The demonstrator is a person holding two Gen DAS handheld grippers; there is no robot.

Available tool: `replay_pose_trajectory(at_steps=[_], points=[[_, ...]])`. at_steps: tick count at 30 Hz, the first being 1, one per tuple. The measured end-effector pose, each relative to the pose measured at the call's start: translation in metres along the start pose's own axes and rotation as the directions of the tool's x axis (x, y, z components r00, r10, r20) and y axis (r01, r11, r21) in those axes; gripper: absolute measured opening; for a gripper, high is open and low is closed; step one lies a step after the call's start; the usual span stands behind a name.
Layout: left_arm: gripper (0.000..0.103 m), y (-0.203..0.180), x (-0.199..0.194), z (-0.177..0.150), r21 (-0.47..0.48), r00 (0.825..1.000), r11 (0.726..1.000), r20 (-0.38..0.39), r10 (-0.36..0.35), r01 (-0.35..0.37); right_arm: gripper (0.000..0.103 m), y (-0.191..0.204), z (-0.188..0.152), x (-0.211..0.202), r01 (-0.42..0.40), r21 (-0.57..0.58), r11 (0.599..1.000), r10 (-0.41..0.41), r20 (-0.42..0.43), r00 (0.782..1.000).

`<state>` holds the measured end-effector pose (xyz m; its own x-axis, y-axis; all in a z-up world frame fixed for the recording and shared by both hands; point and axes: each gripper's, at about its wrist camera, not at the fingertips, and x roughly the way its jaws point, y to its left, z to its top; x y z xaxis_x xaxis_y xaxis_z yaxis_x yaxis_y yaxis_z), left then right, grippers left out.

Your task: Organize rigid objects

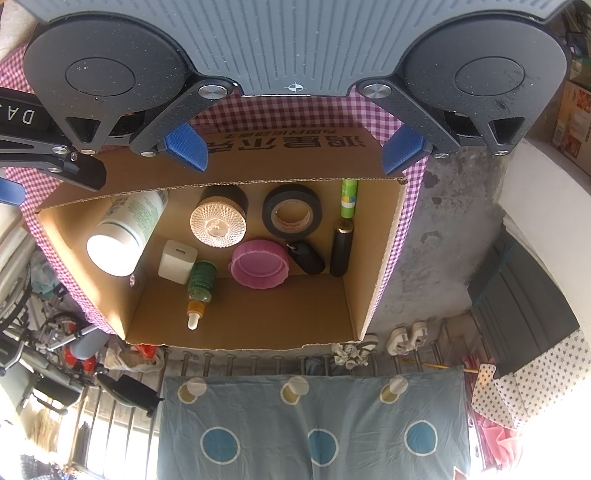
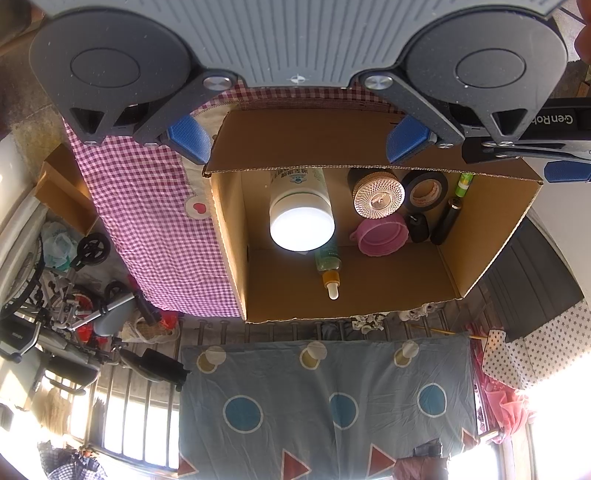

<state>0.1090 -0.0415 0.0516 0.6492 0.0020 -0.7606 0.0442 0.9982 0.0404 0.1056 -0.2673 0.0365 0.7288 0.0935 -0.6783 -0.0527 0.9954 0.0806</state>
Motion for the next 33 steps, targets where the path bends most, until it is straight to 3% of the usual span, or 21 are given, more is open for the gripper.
replay_pose_trajectory(at_steps=[33], points=[[0.101, 0.0004, -0.0009, -0.0005, -0.001, 1.0, 1.0, 0.001, -0.001, 0.001, 0.103, -0.0001, -0.001, -0.0034, 0.004, 0.002, 1.0, -0.004, 0.002, 1.0]])
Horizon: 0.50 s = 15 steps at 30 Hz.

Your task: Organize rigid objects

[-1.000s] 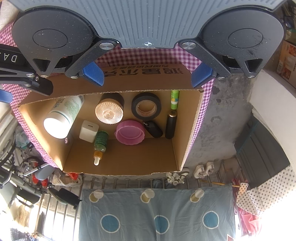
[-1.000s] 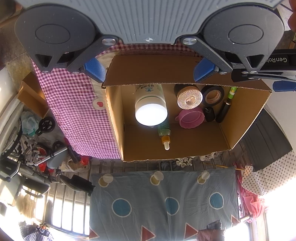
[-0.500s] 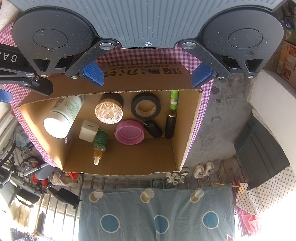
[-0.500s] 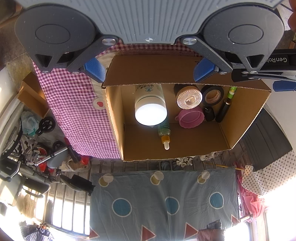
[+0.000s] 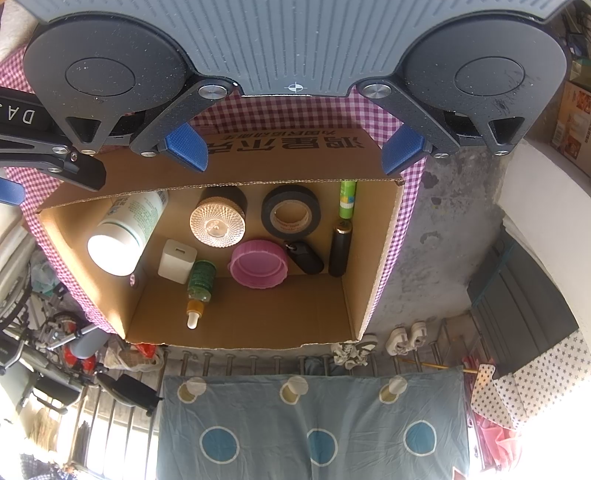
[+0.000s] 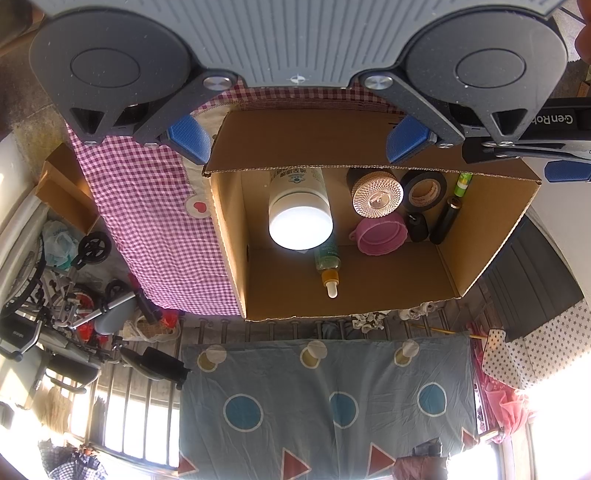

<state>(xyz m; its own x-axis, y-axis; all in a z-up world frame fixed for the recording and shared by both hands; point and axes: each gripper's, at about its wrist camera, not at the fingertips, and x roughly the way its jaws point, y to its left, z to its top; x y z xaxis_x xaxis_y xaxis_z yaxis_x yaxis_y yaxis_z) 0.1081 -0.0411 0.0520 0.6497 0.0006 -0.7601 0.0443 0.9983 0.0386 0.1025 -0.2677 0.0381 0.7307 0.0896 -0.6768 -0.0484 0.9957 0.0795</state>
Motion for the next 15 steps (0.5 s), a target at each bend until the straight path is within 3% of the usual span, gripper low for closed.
replay_pose_trajectory(at_steps=[15], points=[[0.101, -0.0005, -0.0005, -0.0003, 0.0, 1.0, 1.0, 0.0, 0.001, -0.001, 0.103, 0.0, -0.0001, -0.0013, 0.0, 0.001, 1.0, 0.0, 0.0, 1.0]])
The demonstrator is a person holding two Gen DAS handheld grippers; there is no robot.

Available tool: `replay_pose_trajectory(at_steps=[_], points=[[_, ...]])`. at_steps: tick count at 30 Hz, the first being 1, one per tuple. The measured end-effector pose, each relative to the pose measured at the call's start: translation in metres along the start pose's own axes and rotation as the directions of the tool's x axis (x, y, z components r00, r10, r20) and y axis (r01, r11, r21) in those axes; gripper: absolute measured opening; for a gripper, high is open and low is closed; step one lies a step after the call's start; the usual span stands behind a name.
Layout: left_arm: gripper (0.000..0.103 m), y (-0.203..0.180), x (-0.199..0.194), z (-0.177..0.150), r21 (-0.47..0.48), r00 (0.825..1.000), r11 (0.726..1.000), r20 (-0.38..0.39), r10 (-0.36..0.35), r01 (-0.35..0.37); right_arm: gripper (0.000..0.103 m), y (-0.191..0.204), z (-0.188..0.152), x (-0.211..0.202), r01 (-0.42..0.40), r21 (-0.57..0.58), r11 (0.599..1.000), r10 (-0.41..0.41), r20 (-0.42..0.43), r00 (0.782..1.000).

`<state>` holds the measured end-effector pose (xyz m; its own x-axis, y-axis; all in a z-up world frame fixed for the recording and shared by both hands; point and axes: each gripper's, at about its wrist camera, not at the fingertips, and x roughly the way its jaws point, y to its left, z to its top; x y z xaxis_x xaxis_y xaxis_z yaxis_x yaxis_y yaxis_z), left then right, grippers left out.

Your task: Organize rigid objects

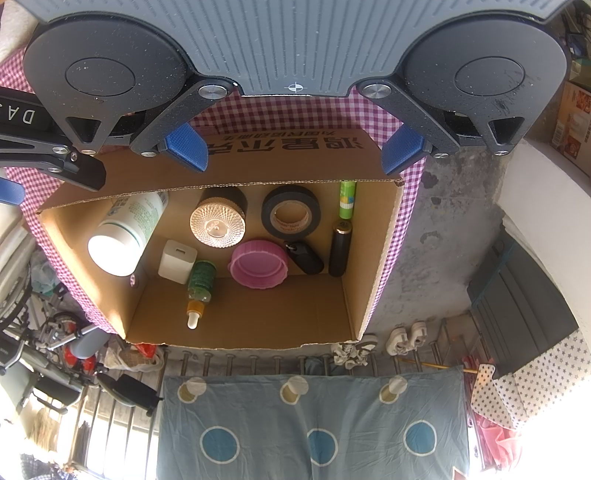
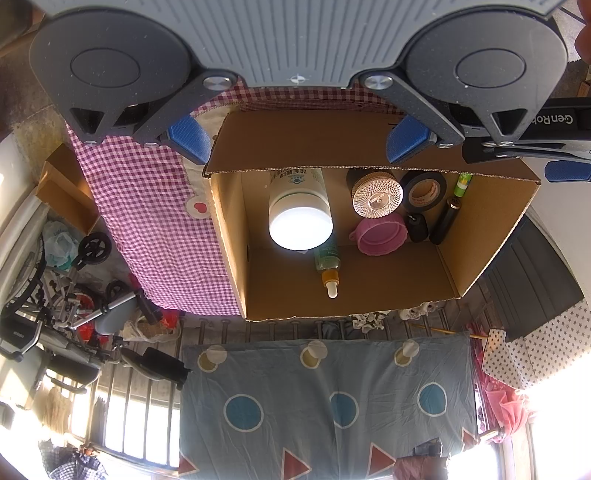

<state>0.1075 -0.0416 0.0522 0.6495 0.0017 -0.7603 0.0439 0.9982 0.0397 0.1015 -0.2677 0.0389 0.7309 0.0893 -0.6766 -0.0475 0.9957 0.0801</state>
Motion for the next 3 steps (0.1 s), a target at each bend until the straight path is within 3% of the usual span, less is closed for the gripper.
replay_pose_trajectory(at_steps=[3], points=[[0.101, 0.0005, -0.0002, -0.0002, 0.001, 1.0, 1.0, -0.001, 0.0, 0.0, 0.103, 0.0001, 0.0, 0.0, 0.0, 0.001, 1.0, 0.0, -0.002, 1.0]])
